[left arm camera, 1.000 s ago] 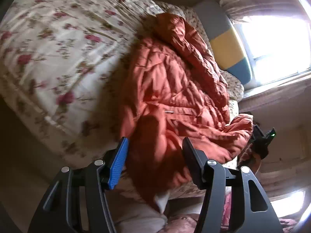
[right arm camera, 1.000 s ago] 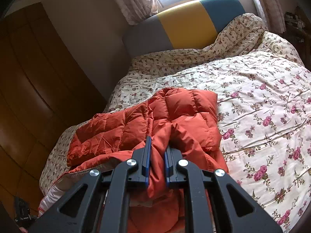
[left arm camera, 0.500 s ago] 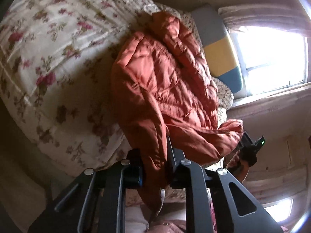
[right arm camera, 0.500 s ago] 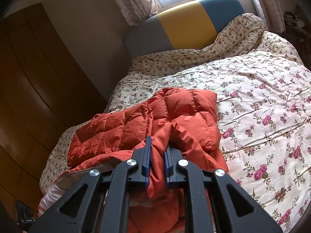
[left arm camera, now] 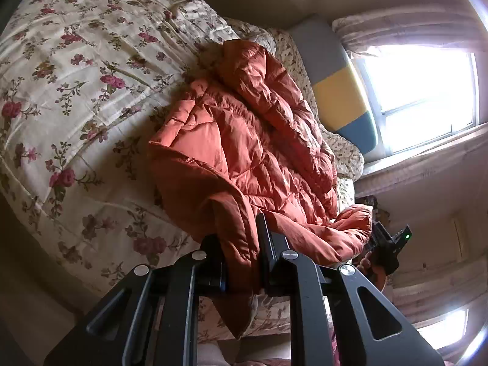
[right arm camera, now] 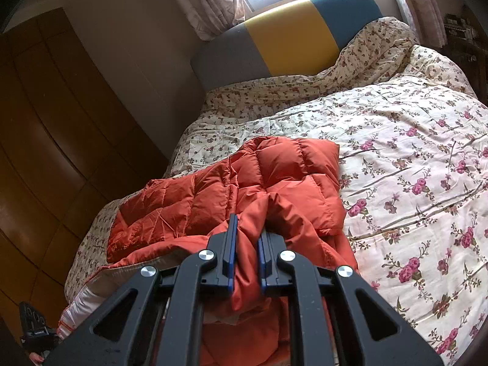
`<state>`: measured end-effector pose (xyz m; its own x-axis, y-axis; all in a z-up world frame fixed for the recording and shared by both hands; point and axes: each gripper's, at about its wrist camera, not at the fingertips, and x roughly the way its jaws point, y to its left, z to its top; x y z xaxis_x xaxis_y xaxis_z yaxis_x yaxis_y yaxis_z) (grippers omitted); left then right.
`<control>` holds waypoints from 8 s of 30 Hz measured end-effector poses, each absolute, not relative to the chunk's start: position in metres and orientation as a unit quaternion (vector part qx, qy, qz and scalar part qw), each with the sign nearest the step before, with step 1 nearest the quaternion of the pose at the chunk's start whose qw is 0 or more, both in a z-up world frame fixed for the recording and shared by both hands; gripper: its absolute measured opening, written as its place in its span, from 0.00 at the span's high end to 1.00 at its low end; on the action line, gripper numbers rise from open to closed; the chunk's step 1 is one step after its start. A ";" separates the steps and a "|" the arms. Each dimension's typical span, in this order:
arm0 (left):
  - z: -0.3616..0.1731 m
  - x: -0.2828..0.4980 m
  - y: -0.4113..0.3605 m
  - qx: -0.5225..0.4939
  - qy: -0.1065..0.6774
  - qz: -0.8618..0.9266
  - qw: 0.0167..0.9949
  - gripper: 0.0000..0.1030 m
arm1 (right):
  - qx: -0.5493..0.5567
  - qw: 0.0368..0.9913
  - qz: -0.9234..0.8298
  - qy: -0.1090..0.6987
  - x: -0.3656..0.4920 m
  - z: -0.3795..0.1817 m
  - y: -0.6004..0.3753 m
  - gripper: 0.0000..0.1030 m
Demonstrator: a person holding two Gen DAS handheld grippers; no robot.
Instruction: Fold large clothes
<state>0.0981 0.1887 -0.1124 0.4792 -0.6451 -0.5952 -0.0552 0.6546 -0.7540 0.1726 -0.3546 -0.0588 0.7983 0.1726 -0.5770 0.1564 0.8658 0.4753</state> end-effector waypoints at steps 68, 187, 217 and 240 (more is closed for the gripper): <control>-0.149 0.308 0.131 -0.246 0.486 -0.274 0.793 0.68 | 0.389 0.822 0.113 0.402 0.233 -0.153 -0.450 0.77; -0.159 0.373 -0.011 0.001 0.421 -0.094 0.902 0.14 | 0.109 0.904 -0.100 0.402 0.269 -0.160 -0.421 0.76; -0.149 0.107 0.115 -0.270 0.377 -0.030 0.886 0.09 | 0.096 0.935 0.018 0.342 0.115 -0.112 -0.227 0.86; -0.179 0.151 0.091 -0.357 0.371 -0.075 0.854 0.38 | 0.044 0.909 0.005 0.415 0.149 -0.170 -0.215 0.87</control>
<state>0.1508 0.0907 -0.1789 0.7132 -0.3933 -0.5802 -0.1374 0.7332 -0.6660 0.1489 -0.2154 -0.1702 0.6560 0.0464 -0.7533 0.0271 0.9960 0.0850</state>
